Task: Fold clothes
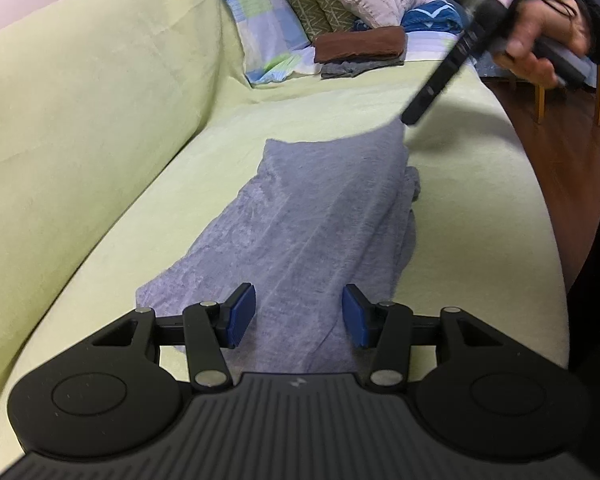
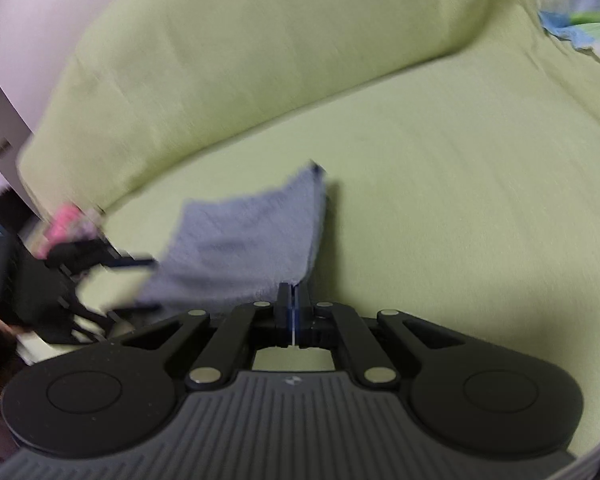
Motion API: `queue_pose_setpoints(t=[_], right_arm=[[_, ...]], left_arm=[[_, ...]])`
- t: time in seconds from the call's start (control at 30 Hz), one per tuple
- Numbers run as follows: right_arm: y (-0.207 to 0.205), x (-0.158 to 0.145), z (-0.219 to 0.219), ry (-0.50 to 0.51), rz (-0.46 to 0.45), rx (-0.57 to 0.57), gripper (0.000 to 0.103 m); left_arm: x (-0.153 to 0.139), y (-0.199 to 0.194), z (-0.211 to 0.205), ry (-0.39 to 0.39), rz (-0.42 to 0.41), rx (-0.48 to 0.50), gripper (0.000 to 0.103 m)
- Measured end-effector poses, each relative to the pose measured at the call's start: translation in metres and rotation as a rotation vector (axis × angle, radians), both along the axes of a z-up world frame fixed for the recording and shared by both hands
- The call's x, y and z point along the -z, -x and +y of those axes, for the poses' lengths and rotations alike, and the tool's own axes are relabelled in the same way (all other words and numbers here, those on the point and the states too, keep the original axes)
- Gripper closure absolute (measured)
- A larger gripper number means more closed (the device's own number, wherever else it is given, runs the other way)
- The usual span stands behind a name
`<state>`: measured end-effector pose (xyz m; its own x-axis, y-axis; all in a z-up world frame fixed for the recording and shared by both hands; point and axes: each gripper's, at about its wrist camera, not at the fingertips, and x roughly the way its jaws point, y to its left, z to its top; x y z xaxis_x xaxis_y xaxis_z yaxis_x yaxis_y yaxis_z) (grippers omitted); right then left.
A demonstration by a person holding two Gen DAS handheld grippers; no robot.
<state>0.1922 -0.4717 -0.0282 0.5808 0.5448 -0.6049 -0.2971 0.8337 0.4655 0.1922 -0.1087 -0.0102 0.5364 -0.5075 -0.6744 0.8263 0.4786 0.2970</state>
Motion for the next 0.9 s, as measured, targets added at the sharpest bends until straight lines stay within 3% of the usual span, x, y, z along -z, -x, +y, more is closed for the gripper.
queue_pose_setpoints(t=[0.1, 0.3, 0.53, 0.67, 0.8, 0.9], right_arm=[[-0.001, 0.007, 0.003, 0.050, 0.000, 0.008, 0.099], [0.015, -0.005, 0.003, 0.146, -0.098, 0.078, 0.094], [-0.001, -0.013, 0.045, 0.133, -0.188, -0.061, 0.089], [-0.016, 0.003, 0.072, 0.243, -0.200, -0.142, 0.091], [-0.025, 0.003, 0.061, 0.280, -0.213, -0.051, 0.084], [-0.024, -0.010, 0.068, 0.268, -0.285, -0.086, 0.084]], left_arm=[[0.002, -0.003, 0.002, 0.002, 0.019, -0.009, 0.050], [-0.020, -0.014, 0.018, 0.117, 0.034, -0.061, 0.050], [-0.015, -0.058, -0.006, 0.087, 0.007, -0.044, 0.050], [0.008, -0.080, -0.016, 0.010, -0.016, -0.041, 0.049], [0.012, -0.102, -0.003, 0.051, -0.006, -0.120, 0.047], [0.003, -0.102, 0.006, 0.097, -0.022, -0.154, 0.047]])
